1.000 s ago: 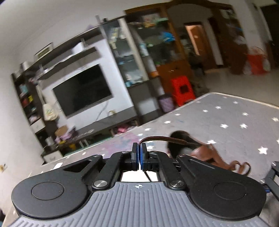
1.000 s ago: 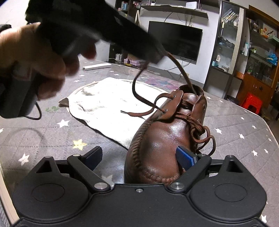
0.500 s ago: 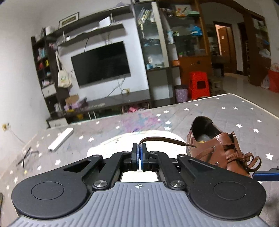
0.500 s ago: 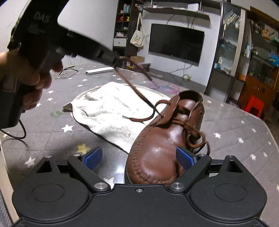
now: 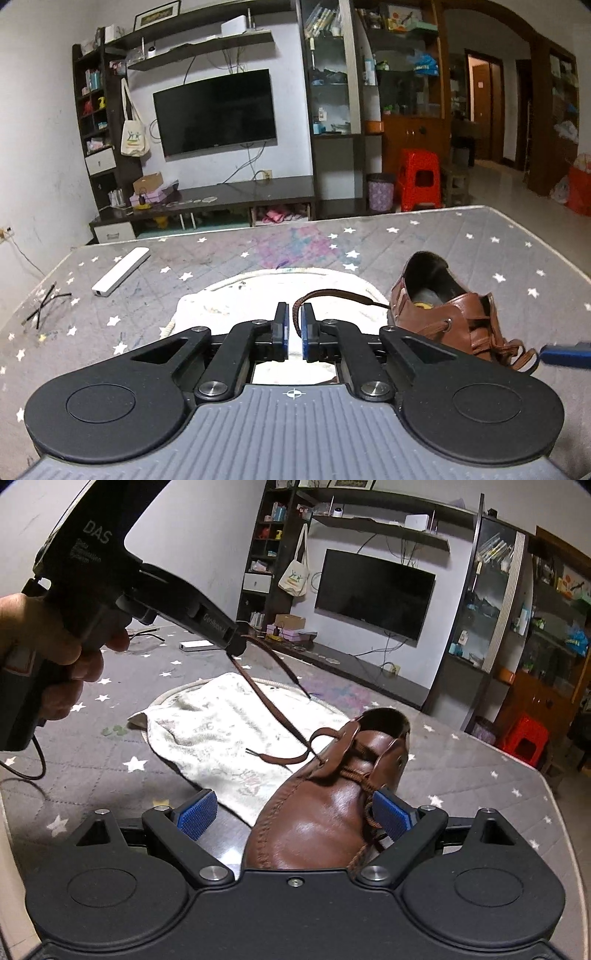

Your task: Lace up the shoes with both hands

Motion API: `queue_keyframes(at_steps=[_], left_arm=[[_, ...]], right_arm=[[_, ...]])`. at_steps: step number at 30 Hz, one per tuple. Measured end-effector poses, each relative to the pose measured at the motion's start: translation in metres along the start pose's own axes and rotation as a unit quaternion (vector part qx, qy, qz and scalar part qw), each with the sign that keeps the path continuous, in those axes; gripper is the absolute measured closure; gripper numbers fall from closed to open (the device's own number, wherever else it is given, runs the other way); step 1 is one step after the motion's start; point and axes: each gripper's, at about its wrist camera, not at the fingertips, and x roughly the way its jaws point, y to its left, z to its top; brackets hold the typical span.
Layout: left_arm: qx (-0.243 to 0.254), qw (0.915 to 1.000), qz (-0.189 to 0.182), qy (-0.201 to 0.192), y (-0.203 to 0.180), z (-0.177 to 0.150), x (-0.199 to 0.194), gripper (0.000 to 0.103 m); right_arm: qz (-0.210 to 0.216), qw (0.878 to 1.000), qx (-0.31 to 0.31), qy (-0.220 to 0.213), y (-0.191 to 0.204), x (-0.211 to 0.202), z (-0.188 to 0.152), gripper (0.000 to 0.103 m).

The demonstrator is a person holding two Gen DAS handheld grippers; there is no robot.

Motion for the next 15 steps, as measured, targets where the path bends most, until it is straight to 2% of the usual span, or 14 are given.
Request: queue_keyframes(at_steps=[1, 3, 6, 9, 12, 15], left_arm=[[0.005, 1.0000, 0.004, 0.000, -0.001, 0.001, 0.001, 0.083], [0.014, 0.9998, 0.013, 0.000, -0.003, 0.002, 0.001, 0.066], [0.020, 0.9997, 0.008, 0.011, 0.000, 0.005, 0.002, 0.053], [0.019, 0.9993, -0.011, 0.031, 0.004, 0.009, 0.006, 0.046], [0.018, 0.9967, -0.042, 0.066, 0.005, 0.013, 0.011, 0.044], [0.023, 0.9947, -0.057, 0.083, 0.002, 0.017, 0.013, 0.041]], right_arm=[[-0.001, 1.000, -0.001, -0.001, -0.001, 0.000, 0.001, 0.010], [-0.003, 1.000, -0.005, -0.002, -0.002, -0.001, 0.001, 0.010], [-0.004, 1.000, -0.011, -0.004, -0.005, -0.001, 0.003, 0.010], [-0.004, 1.000, -0.019, -0.005, -0.008, 0.000, 0.006, 0.010], [-0.003, 1.000, -0.026, -0.003, -0.012, 0.001, 0.008, 0.010], [-0.001, 0.999, -0.034, -0.001, -0.016, 0.002, 0.010, 0.010]])
